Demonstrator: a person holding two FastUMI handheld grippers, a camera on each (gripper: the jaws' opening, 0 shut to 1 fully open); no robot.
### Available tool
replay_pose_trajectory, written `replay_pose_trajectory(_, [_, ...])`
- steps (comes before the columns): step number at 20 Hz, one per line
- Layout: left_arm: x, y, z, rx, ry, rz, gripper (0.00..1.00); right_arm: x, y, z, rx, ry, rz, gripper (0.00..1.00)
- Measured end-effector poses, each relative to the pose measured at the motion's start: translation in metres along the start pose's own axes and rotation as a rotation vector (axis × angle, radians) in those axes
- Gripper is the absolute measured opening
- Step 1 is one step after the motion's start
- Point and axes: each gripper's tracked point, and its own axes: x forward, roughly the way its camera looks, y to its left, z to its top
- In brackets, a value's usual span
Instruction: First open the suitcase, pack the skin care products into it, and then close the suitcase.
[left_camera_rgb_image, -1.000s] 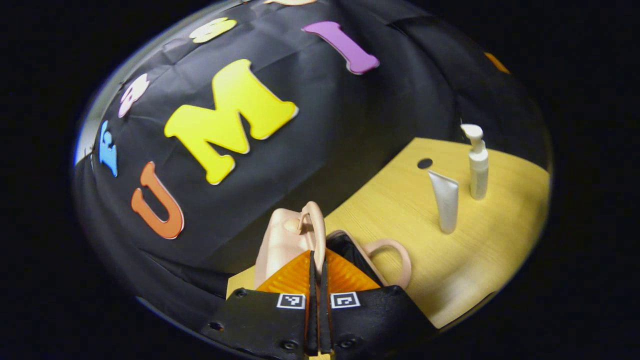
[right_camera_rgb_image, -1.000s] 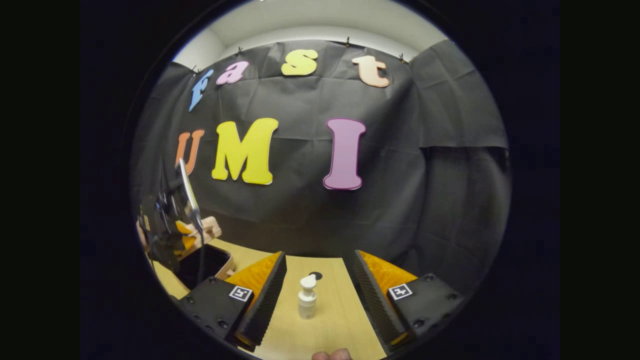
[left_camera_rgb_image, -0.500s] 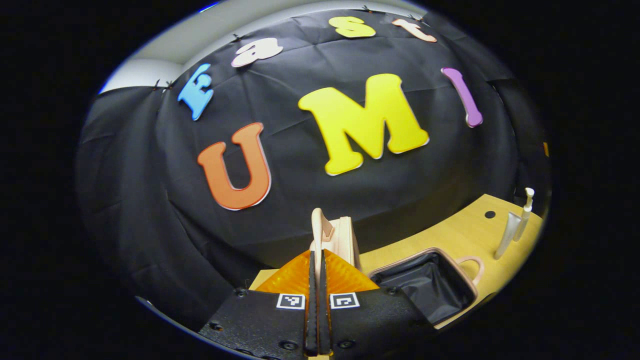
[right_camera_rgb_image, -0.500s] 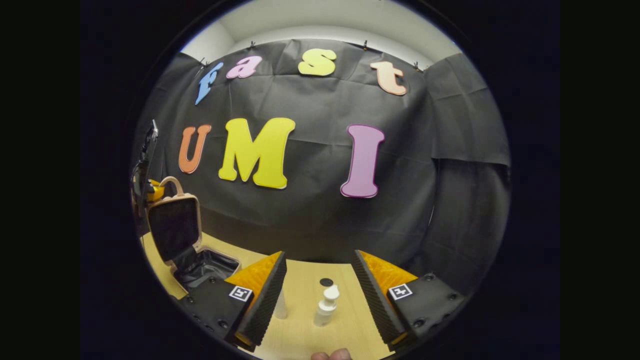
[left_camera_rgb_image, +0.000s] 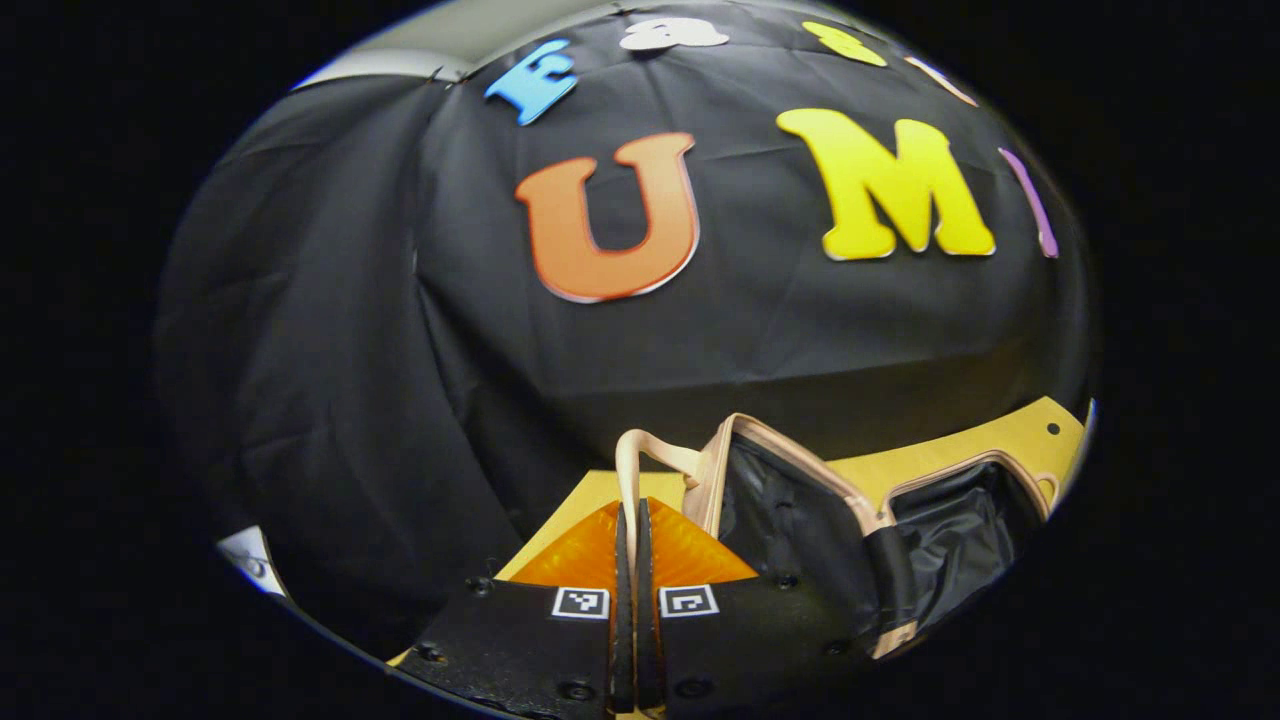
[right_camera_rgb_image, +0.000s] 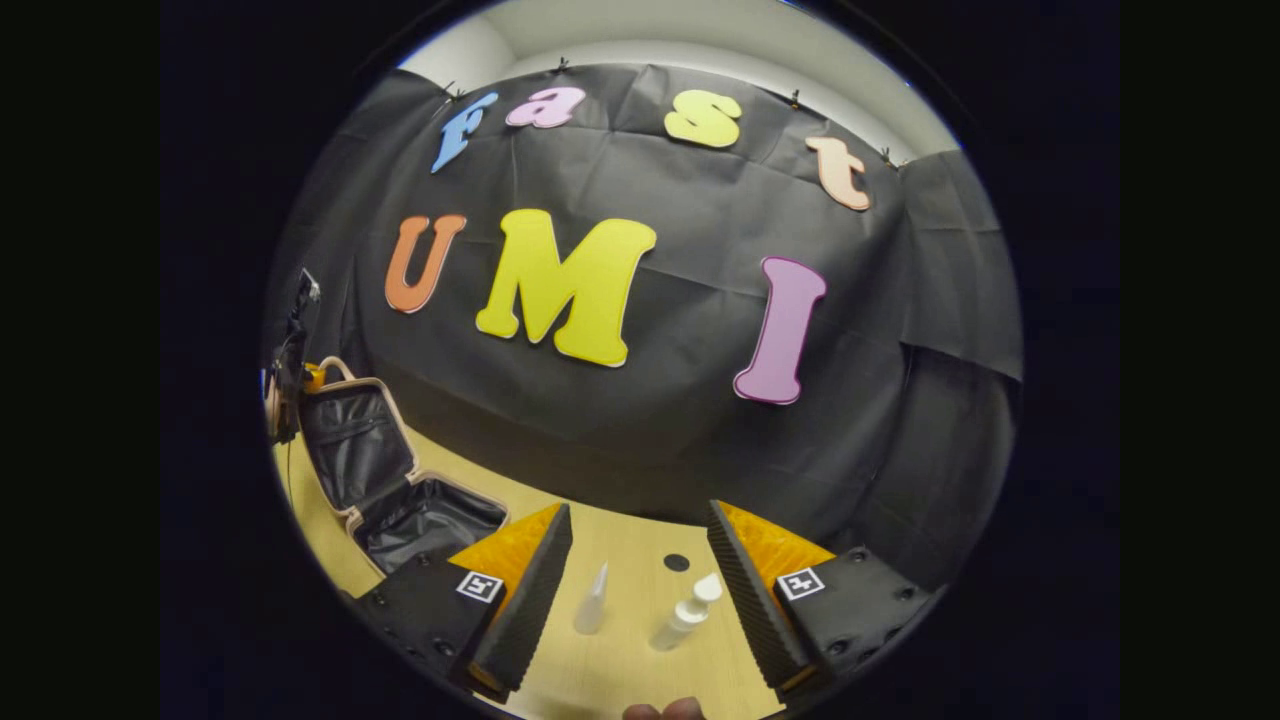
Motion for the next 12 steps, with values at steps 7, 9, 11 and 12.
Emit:
replay_pose_trajectory(7, [0.051,0.005,-0.085,-0.221,0.254,-0.072,0.05,0.007,0.035,-0.003,-0.049,0.039,0.056,0.81])
replay_pose_trajectory(9, [0.056,0.005,-0.088,-0.247,0.246,-0.087,0.05,0.008,0.041,-0.002,-0.05,0.042,0.071,0.81])
replay_pose_trajectory(11, [0.054,0.004,-0.089,-0.27,0.243,-0.095,0.05,0.008,0.043,-0.003,-0.053,0.044,0.078,0.81])
replay_pose_trajectory(12, [0.054,0.004,-0.09,-0.273,0.242,-0.096,0.05,0.007,0.043,-0.004,-0.045,0.046,0.08,0.81])
